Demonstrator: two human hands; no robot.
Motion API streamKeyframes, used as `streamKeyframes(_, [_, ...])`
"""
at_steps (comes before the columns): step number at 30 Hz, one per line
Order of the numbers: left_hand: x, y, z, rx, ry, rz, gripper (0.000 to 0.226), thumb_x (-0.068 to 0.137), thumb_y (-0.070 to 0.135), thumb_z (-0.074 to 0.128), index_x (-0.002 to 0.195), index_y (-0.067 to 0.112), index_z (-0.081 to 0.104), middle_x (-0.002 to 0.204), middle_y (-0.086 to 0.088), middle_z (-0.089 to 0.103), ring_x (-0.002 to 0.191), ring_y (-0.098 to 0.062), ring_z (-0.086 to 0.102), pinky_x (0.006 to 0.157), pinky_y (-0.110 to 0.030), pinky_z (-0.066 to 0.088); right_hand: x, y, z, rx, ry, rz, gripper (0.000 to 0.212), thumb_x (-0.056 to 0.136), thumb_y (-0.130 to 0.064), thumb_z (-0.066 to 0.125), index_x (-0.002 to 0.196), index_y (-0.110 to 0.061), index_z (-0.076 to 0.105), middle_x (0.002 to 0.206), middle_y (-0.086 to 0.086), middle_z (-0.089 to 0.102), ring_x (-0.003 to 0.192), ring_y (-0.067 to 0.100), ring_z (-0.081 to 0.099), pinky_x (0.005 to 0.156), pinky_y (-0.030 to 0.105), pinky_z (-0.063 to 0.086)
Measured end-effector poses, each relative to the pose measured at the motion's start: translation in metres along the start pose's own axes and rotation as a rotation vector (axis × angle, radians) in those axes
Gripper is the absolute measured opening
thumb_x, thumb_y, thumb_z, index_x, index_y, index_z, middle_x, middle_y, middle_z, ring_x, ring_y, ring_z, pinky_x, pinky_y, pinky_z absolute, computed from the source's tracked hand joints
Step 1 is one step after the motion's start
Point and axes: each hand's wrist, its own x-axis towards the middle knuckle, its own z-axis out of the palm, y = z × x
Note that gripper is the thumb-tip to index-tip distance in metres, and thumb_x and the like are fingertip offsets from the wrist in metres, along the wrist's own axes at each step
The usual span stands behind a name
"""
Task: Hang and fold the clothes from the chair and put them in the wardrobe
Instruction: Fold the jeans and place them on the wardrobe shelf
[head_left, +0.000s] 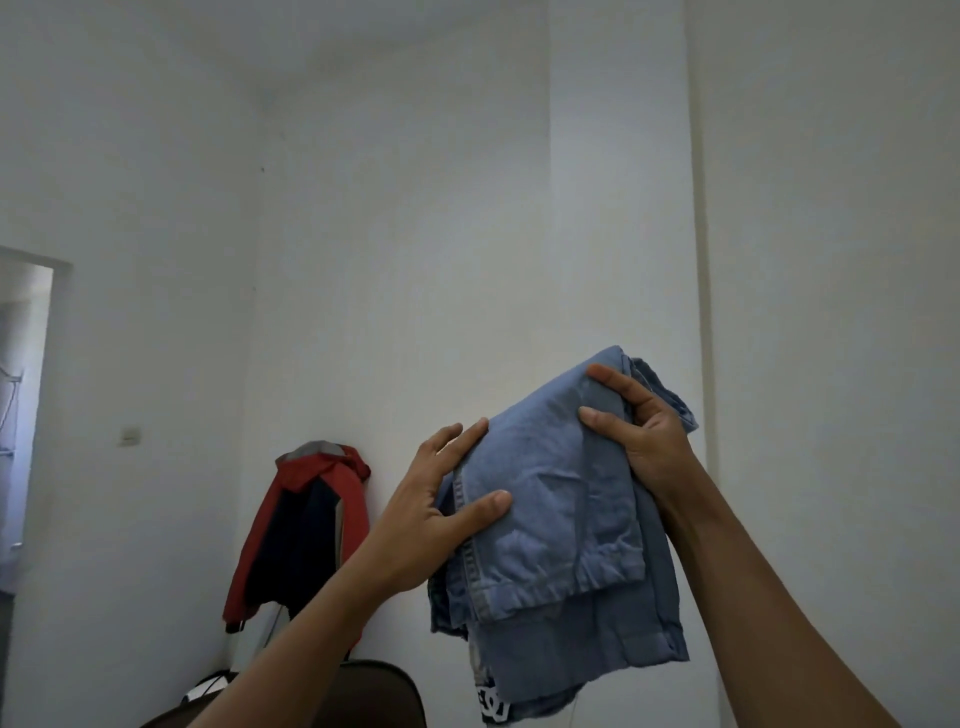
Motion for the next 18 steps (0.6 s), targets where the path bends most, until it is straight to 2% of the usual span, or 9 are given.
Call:
streamKeyframes(2, [-0.001,-0.002,0.002,-0.064,0.018,0.013,0.085,0.070,0.070,0.071,0.144,0.059,0.031,0.155,0.025,0.025,0.143,0.002,0.027,0.117,-0.043,0.034,0.002,0.002,-0.002,-0.001,0.007,-0.010,0.039,0.086,0.000,0.070,0.117,-0.023,0.069,0.124,0.005,0.067,0.096,0.011,0.072,0.072,0.021,0.059])
streamKeyframes(6, [0.005,-0.009,0.010,-0.342,0.166,0.040,0.086,0.066,0.036,0.092,0.140,0.047,0.047,0.147,0.005,0.049,0.127,-0.021,0.058,0.095,-0.045,0.055,0.004,0.008,-0.003,-0.009,0.002,0.019,0.042,0.087,-0.004,0.069,0.122,-0.027,0.067,0.132,0.004,0.063,0.102,0.010,0.071,0.073,0.022,0.059])
streamKeyframes(9, [0.016,-0.020,0.008,-0.315,0.342,0.063,0.082,0.065,0.039,0.093,0.136,0.047,0.051,0.137,-0.008,0.058,0.122,-0.033,0.060,0.093,-0.050,0.056,-0.004,0.008,-0.011,0.021,-0.180,0.178,0.072,0.084,-0.015,0.074,0.146,-0.037,0.045,0.143,-0.009,0.053,0.119,0.015,0.064,0.084,0.032,0.059])
streamKeyframes(11, [0.021,-0.022,0.003,-0.267,0.438,0.074,0.079,0.067,0.033,0.092,0.134,0.046,0.052,0.131,-0.017,0.058,0.120,-0.040,0.058,0.096,-0.053,0.054,-0.012,0.007,-0.017,-0.048,-0.318,0.283,0.097,0.077,-0.018,0.084,0.150,-0.048,0.029,0.143,-0.009,0.049,0.120,0.020,0.064,0.091,0.040,0.058])
streamKeyframes(12, [0.022,-0.020,0.001,-0.233,0.477,0.091,0.077,0.069,0.026,0.091,0.133,0.043,0.053,0.133,-0.016,0.056,0.124,-0.037,0.055,0.101,-0.050,0.051,-0.015,0.007,-0.018,-0.106,-0.349,0.307,0.104,0.073,-0.017,0.087,0.151,-0.050,0.026,0.144,-0.007,0.048,0.119,0.021,0.065,0.092,0.042,0.057])
streamKeyframes(13, [0.023,-0.019,0.000,-0.197,0.509,0.116,0.074,0.070,0.019,0.090,0.131,0.041,0.054,0.137,-0.009,0.054,0.131,-0.026,0.051,0.106,-0.044,0.047,-0.017,0.006,-0.017,-0.140,-0.341,0.313,0.106,0.073,-0.015,0.088,0.152,-0.050,0.025,0.143,-0.003,0.049,0.117,0.023,0.066,0.091,0.042,0.058])
streamKeyframes(15, [0.025,-0.016,-0.001,-0.153,0.553,0.153,0.069,0.071,0.015,0.088,0.129,0.036,0.057,0.141,0.006,0.049,0.135,-0.006,0.043,0.112,-0.039,0.041,-0.017,0.007,-0.011,-0.128,-0.236,0.274,0.094,0.078,-0.013,0.081,0.150,-0.046,0.030,0.132,0.011,0.062,0.108,0.028,0.070,0.085,0.042,0.060])
streamKeyframes(17, [0.029,-0.018,-0.001,-0.138,0.601,0.160,0.066,0.071,0.016,0.088,0.128,0.031,0.059,0.137,0.007,0.050,0.132,-0.006,0.045,0.112,-0.042,0.041,-0.013,0.010,-0.006,-0.094,-0.105,0.209,0.079,0.082,-0.018,0.076,0.148,-0.040,0.038,0.111,0.019,0.072,0.100,0.032,0.073,0.083,0.044,0.061])
streamKeyframes(18, [0.031,-0.019,-0.001,-0.131,0.619,0.165,0.065,0.071,0.016,0.088,0.128,0.029,0.060,0.135,0.006,0.050,0.131,-0.008,0.047,0.111,-0.043,0.042,-0.012,0.012,-0.004,-0.093,-0.086,0.179,0.075,0.081,-0.021,0.077,0.146,-0.038,0.042,0.110,0.018,0.073,0.100,0.031,0.073,0.086,0.046,0.060])
